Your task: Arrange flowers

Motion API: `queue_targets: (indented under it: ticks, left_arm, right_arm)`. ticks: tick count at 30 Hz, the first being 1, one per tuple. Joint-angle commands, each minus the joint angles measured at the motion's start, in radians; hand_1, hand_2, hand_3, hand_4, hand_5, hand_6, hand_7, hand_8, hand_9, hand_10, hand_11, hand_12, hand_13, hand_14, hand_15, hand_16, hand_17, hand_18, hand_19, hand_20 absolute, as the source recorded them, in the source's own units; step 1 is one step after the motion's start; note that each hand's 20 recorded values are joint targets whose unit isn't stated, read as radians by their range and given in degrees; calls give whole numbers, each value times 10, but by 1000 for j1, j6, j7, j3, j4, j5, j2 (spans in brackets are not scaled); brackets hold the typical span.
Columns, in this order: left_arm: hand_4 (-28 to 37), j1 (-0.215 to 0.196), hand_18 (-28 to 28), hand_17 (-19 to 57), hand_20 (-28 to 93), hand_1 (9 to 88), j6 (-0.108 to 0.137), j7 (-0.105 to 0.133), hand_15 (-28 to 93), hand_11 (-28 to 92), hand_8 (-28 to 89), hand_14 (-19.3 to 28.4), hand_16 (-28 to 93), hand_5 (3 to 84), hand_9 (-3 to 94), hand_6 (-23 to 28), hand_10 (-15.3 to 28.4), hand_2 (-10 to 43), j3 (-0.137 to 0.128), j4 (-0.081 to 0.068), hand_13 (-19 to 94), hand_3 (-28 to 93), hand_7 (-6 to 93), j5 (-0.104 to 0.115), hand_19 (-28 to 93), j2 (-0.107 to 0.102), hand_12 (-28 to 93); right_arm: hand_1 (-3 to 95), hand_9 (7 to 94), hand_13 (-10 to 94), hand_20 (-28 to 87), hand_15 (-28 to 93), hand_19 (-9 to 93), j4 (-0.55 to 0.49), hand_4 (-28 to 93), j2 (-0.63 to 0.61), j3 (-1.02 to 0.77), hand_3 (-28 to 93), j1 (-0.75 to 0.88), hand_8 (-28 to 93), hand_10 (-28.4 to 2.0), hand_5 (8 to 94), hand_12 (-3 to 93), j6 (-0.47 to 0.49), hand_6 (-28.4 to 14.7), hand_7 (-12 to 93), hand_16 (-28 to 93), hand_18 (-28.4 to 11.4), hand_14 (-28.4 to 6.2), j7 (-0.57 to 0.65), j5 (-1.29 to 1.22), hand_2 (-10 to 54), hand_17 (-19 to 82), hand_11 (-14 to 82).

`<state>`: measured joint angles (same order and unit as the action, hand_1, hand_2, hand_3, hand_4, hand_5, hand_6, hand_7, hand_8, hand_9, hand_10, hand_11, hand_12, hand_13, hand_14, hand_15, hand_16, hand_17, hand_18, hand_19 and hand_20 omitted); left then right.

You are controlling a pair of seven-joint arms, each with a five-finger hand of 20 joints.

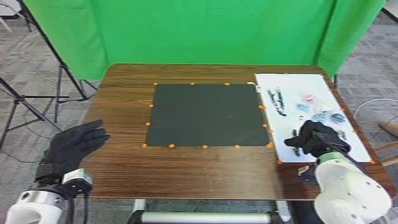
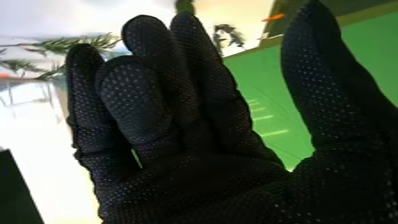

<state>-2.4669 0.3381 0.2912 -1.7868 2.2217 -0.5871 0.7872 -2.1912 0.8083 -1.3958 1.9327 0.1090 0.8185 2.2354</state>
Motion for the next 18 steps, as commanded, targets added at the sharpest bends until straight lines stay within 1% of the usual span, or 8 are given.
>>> queue_targets:
  ticks: [1, 3, 4, 12, 15, 16, 17, 18]
  left_arm:
    - [-147, -5, 216, -83, 172, 274, -1, -9, 611, 390, -83, 284, -129, 472, 401, 146, 228, 91, 1, 3, 299, 787, 140, 1, 593, 3, 97]
    - [-146, -3, 216, -83, 172, 273, -1, -9, 611, 390, -84, 284, -129, 472, 402, 146, 228, 91, 2, 2, 299, 788, 141, 1, 594, 1, 97]
    - [-147, -5, 216, -83, 172, 273, 1, -1, 611, 390, -84, 284, -129, 472, 401, 146, 228, 91, 3, 2, 299, 788, 141, 4, 594, -3, 97]
    - [-146, 5, 215, -83, 172, 275, -5, -11, 614, 390, -84, 284, -129, 471, 401, 146, 228, 92, 2, 0, 300, 788, 141, -1, 594, 1, 97]
    - [-146, 14, 215, -83, 171, 275, -12, -18, 615, 390, -84, 284, -130, 471, 401, 146, 228, 92, 5, -2, 300, 789, 141, -5, 593, 2, 97]
    - [-145, 12, 215, -83, 171, 275, -6, -12, 615, 390, -84, 284, -130, 471, 401, 146, 228, 92, 7, -1, 300, 789, 140, -2, 593, -1, 97]
    - [-145, 16, 215, -83, 171, 275, -12, -22, 615, 390, -84, 284, -130, 471, 401, 146, 228, 91, 8, -2, 300, 790, 140, -4, 593, 2, 97]
    - [-145, 19, 215, -83, 171, 275, -11, -19, 615, 390, -84, 284, -130, 471, 401, 146, 228, 92, 10, -3, 300, 791, 140, -3, 593, 2, 97]
  right_arm:
    - [334, 625, 600, 22, 788, 873, 49, -261, 2, 49, 737, 1, -103, -231, 628, 216, -34, -132, 252, 237, -269, -167, 55, 81, -71, 311, 426]
    - [336, 624, 600, 17, 788, 874, 54, -261, 5, 59, 735, 0, -103, -233, 630, 215, -33, -134, 248, 236, -270, -168, 62, 88, -73, 314, 425]
    - [337, 623, 601, 15, 788, 876, 57, -261, 5, 65, 735, 0, -103, -233, 632, 215, -33, -136, 246, 236, -272, -169, 60, 97, -74, 315, 424]
    - [336, 624, 601, -3, 790, 883, 72, -261, 11, 127, 728, -25, -98, -238, 640, 213, -13, -140, 234, 233, -276, -173, 64, 159, -78, 316, 423]
    - [336, 623, 600, -6, 790, 884, 96, -260, 20, 159, 726, -39, -97, -238, 642, 214, -6, -142, 231, 233, -278, -175, 74, 199, -81, 316, 422]
    - [337, 623, 600, -7, 790, 885, 105, -259, 23, 171, 725, -46, -96, -239, 643, 214, -6, -142, 230, 233, -279, -176, 80, 199, -82, 316, 422]
    - [339, 624, 601, -9, 790, 885, 112, -259, 29, 179, 723, -45, -95, -239, 645, 213, -6, -141, 231, 232, -279, -177, 89, 202, -85, 318, 421]
    - [341, 625, 603, -11, 790, 886, 124, -259, 34, 191, 721, -52, -94, -239, 647, 212, -6, -141, 231, 232, -279, -176, 97, 213, -87, 320, 422]
